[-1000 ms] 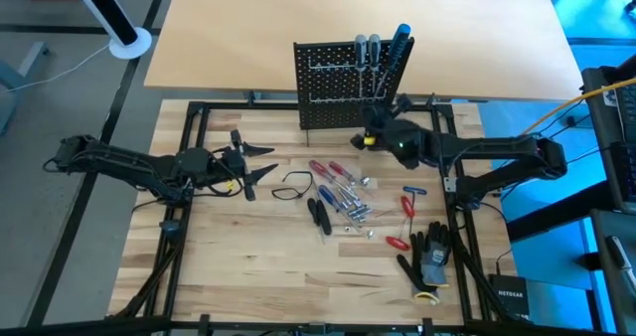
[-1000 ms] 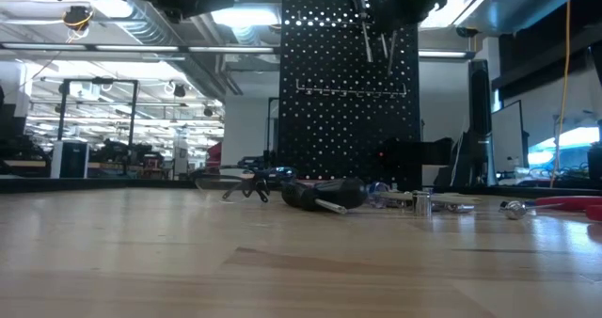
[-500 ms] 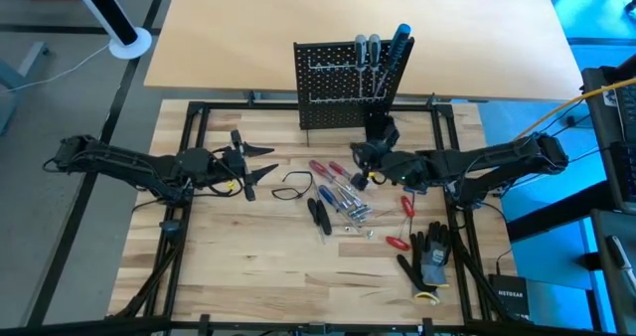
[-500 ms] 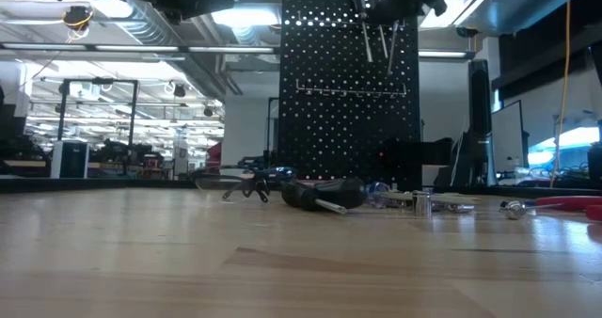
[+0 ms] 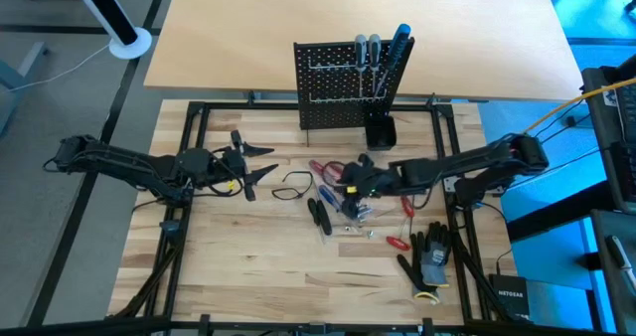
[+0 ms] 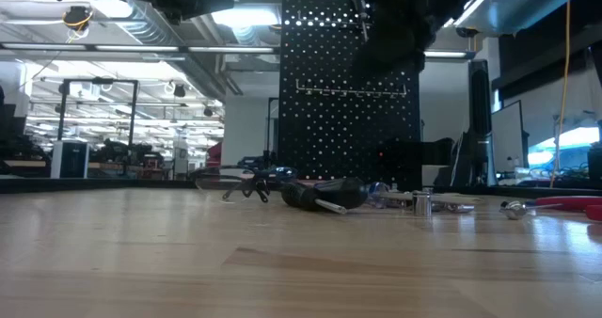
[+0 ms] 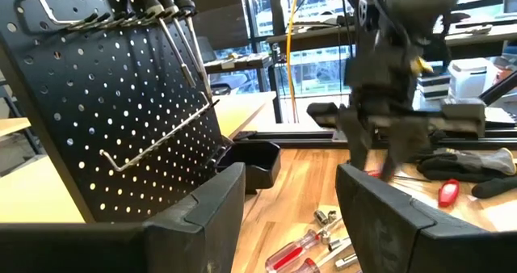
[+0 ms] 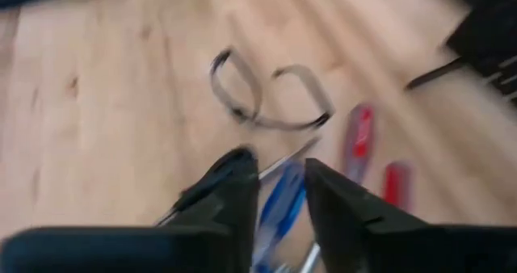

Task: Hang tools onto peg board
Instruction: Hang the black screwdriver on the peg board

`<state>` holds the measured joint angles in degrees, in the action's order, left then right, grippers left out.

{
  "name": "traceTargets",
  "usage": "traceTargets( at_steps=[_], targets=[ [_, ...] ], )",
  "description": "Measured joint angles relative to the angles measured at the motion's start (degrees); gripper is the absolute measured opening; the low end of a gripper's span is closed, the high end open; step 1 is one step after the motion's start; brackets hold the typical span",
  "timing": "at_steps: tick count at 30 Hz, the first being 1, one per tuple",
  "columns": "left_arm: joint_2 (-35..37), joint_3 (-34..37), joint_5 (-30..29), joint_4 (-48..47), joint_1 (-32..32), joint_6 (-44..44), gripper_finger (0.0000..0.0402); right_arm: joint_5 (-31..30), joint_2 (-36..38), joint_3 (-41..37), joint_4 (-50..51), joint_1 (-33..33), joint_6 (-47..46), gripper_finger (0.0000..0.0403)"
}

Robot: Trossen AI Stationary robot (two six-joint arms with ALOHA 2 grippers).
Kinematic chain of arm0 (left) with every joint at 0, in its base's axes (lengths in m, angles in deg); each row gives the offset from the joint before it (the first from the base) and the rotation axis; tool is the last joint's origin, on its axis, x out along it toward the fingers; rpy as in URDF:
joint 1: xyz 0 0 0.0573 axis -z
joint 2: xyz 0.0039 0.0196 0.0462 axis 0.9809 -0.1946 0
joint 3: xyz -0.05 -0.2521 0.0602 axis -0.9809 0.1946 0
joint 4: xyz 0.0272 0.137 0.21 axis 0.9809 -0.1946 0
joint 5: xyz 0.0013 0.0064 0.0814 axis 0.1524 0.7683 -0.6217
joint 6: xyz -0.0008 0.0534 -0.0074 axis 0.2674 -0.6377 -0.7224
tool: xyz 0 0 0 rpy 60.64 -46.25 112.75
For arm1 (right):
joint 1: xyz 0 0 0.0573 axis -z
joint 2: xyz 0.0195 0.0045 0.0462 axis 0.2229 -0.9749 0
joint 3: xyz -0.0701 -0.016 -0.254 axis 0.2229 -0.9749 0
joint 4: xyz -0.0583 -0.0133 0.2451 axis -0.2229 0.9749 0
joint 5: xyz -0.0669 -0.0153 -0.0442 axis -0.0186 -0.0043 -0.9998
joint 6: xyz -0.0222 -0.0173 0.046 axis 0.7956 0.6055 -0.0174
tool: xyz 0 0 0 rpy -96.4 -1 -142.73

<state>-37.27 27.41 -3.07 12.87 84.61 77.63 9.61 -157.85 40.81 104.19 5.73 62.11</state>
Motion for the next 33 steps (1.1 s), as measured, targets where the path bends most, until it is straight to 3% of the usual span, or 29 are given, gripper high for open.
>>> traceTargets(
  at_steps=[4, 8, 25, 33],
  targets=[
    [0.0, 0.0, 0.0, -0.1, 0.0, 0.0, 0.0184, 3.1, -3.2, 0.0, 0.0, 0.0, -2.0, 0.0168],
    [0.0, 0.0, 0.0, -0.3, 0.0, 0.0, 0.0184, 5.5, -6.4, 0.0, -0.1, 0.0, -3.7, 0.0189],
    [0.0, 0.0, 0.0, -0.3, 0.0, 0.0, 0.0184, 7.5, -15.9, 0.0, -5.5, 0.1, -9.9, 0.0186],
    [0.0, 0.0, 0.0, -0.2, 0.0, 0.0, 0.0184, 10.1, -16.4, 0.0, -9.4, 0.0, -12.2, 0.0186]
  ],
)
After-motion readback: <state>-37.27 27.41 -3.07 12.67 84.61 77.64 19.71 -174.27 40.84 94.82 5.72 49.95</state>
